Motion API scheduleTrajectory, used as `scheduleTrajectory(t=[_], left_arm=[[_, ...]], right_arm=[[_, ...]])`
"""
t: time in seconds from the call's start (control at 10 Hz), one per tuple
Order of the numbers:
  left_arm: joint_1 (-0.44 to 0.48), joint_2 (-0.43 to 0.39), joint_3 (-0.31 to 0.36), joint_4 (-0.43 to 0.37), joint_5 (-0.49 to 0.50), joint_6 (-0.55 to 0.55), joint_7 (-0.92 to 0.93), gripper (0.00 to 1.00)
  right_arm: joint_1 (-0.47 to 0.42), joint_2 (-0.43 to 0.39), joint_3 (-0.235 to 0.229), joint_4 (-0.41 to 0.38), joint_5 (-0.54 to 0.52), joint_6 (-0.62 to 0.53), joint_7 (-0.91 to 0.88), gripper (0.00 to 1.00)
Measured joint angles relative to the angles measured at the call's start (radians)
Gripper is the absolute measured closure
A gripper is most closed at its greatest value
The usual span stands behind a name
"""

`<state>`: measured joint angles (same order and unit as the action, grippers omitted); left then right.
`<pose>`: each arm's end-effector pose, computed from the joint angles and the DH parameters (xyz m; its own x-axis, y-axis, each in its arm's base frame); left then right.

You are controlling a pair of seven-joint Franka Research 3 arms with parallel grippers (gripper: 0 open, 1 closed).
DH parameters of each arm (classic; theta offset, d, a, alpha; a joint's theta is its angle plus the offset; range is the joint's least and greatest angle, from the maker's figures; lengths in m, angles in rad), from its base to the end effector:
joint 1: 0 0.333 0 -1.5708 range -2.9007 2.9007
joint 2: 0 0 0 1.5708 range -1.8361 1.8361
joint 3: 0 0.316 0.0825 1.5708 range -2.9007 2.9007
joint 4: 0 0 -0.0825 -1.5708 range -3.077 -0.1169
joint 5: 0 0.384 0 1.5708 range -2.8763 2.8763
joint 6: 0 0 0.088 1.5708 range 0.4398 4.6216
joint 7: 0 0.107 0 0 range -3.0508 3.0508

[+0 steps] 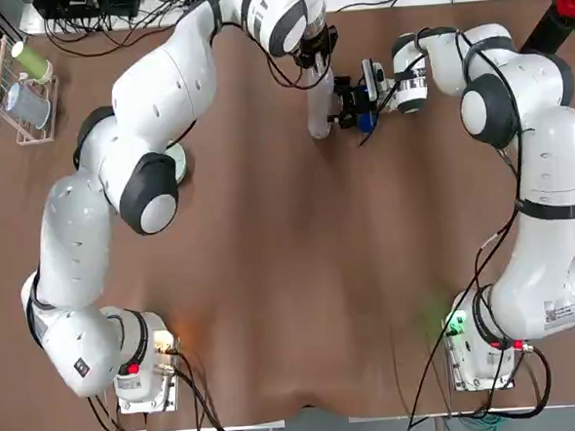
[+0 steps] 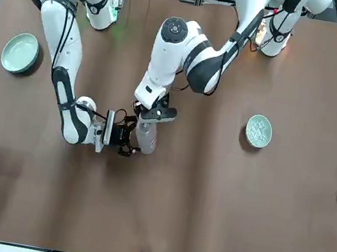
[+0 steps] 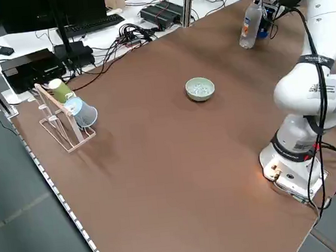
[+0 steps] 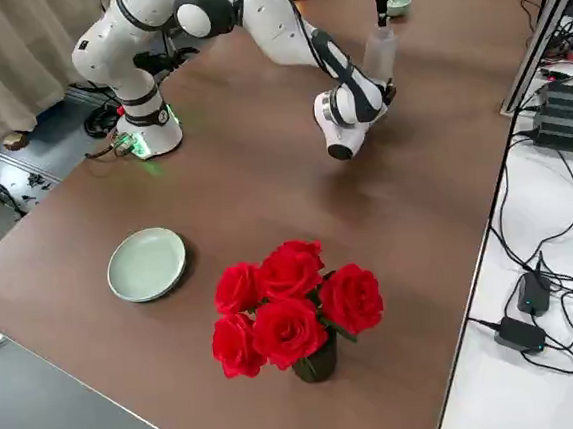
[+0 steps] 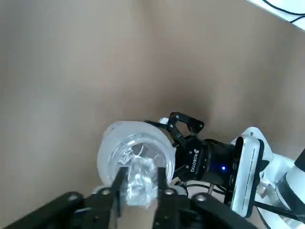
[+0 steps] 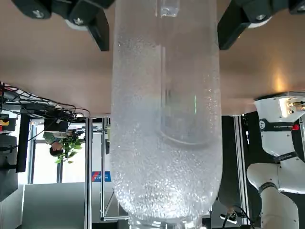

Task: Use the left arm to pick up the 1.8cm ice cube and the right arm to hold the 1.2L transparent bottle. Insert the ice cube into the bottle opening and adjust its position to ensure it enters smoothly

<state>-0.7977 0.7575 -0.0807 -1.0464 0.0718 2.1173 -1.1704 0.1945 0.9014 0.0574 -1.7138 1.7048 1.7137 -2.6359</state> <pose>0.5215 -0.5886 0.4239 0.9423 0.3067 0.1342 0.2608 -0.9239 0.2800 0.5856 0.2433 0.0965 -0.0094 0.0120 0.9999 0.9990 0.0432 0.0088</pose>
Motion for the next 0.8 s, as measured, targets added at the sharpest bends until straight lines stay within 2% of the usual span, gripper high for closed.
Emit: scheduleTrajectory(t=[0.3, 0.4, 0.6, 0.8], left_arm=[[0.001, 0.000, 0.001, 0.000, 0.001, 0.000, 0.000, 0.17], [0.001, 0.000, 0.001, 0.000, 0.001, 0.000, 0.000, 0.08], [0.004, -0.002, 0.004, 0.000, 0.002, -0.001, 0.000, 0.00], [0.028, -0.021, 0.007, 0.000, 0.004, -0.075, 0.053, 0.00]], right_arm=[[0.000, 0.000, 0.000, 0.000, 0.000, 0.000, 0.000, 0.00], [0.000, 0.000, 0.000, 0.000, 0.000, 0.000, 0.000, 0.00], [-0.004, 0.000, -0.001, 0.000, 0.000, 0.000, 0.000, 0.00], [-0.027, 0.000, -0.002, 0.000, -0.002, -0.004, 0.000, 0.00]])
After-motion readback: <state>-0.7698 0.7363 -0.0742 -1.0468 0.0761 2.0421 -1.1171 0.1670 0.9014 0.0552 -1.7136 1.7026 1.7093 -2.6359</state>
